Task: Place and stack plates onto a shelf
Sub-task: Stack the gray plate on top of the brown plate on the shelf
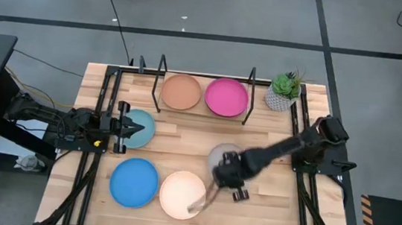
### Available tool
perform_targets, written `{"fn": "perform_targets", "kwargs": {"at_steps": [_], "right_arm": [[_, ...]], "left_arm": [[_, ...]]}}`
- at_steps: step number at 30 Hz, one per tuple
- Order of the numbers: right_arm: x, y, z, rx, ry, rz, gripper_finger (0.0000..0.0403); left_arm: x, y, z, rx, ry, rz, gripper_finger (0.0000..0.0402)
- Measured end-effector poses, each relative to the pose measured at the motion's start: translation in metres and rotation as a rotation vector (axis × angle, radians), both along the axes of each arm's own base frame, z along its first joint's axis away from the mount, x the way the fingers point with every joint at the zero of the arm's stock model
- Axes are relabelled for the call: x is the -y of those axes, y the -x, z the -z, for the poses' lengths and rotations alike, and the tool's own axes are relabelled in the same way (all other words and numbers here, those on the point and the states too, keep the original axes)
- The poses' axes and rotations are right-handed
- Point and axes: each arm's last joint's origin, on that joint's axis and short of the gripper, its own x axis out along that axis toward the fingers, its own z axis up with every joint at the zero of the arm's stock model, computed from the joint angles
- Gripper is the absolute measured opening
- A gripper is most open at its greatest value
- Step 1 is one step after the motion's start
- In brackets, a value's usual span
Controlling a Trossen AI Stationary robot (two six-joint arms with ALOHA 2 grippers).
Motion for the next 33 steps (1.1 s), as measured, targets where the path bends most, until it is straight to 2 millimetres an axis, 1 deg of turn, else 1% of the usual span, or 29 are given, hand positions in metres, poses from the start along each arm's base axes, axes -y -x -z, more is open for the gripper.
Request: {"fn": "perform_targets", "kwargs": {"at_steps": [3, 5, 7, 9, 12, 16, 18, 21, 25, 29, 30, 33], "right_arm": [[-0.024, 0.011, 0.006, 0.041, 0.054, -0.042, 0.0097], [-0.032, 0.019, 0.013, 0.056, 0.141, -0.067, 0.0110], [-0.035, 0.025, 0.020, 0.070, 0.186, -0.080, 0.0127], [-0.035, 0.029, 0.028, 0.071, 0.185, -0.087, 0.0145], [-0.028, 0.030, 0.037, 0.056, 0.167, -0.071, 0.0166], [-0.020, 0.030, 0.045, 0.020, 0.106, -0.040, 0.0175], [-0.017, 0.031, 0.048, 0.015, 0.105, -0.034, 0.0168], [-0.013, 0.032, 0.051, 0.003, 0.116, -0.057, 0.0142], [-0.012, 0.033, 0.053, 0.002, 0.121, -0.122, 0.0088], [-0.009, 0.031, 0.052, -0.006, 0.095, -0.124, 0.0028], [-0.008, 0.029, 0.051, -0.005, 0.090, -0.129, 0.0017], [-0.005, 0.020, 0.043, 0.023, 0.079, -0.158, 0.0016]], "left_arm": [[0.000, 0.000, -0.001, 0.011, -0.007, -0.003, 0.0016], [0.000, 0.001, -0.003, 0.026, -0.015, -0.006, 0.0016], [0.000, 0.001, -0.002, 0.023, -0.026, -0.010, 0.0016], [0.000, 0.001, -0.002, 0.022, -0.040, -0.016, 0.0016], [0.000, 0.001, -0.002, 0.021, -0.061, -0.022, 0.0016], [0.000, 0.001, -0.002, 0.020, -0.078, -0.029, 0.0016], [0.000, 0.001, -0.002, 0.020, -0.079, -0.028, 0.0016], [0.000, 0.001, -0.002, 0.018, -0.092, -0.033, 0.0016], [0.000, 0.001, -0.002, 0.018, -0.093, -0.033, 0.0016], [0.000, 0.001, -0.002, 0.018, -0.071, -0.025, 0.0016], [0.000, 0.001, -0.002, 0.018, -0.068, -0.024, 0.0016], [0.000, 0.001, -0.002, 0.018, -0.067, -0.024, 0.0016]]}}
